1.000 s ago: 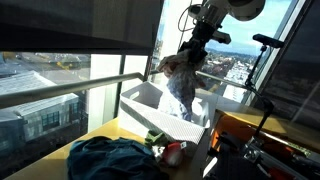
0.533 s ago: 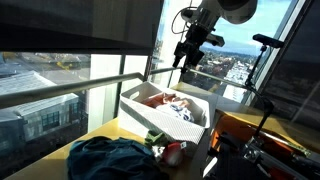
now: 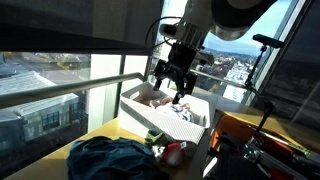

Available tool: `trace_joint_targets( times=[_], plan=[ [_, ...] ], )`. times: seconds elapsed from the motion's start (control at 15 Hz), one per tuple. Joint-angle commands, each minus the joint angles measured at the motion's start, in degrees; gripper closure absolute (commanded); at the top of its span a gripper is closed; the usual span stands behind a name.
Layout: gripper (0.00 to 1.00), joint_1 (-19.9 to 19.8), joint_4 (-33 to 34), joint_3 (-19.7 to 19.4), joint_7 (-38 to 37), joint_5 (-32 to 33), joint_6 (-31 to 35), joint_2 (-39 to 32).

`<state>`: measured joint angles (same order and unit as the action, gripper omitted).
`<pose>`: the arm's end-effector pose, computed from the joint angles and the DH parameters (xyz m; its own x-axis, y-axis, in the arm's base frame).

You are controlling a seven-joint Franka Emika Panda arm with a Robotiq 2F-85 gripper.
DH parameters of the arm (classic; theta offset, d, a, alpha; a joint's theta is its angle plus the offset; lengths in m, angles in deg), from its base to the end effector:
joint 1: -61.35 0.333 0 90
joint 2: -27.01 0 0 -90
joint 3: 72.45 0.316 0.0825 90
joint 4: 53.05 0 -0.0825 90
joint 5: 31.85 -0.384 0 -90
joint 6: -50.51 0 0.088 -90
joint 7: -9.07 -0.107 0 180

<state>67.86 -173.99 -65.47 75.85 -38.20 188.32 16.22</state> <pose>0.5647 0.1348 0.3377 0.2429 0.9603 0.1369 0.9664 -0.2519 0.0522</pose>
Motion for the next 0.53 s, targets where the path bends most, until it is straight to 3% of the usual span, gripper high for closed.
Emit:
trace_joint_targets(
  times=[0.0,0.47],
  plan=[
    [0.0,1.24,-1.2,2.1,-2.07,4.65,4.42,-6.07],
    [0.0,3.54,-1.93,2.27,-7.01,16.6,5.47,-14.33]
  ],
)
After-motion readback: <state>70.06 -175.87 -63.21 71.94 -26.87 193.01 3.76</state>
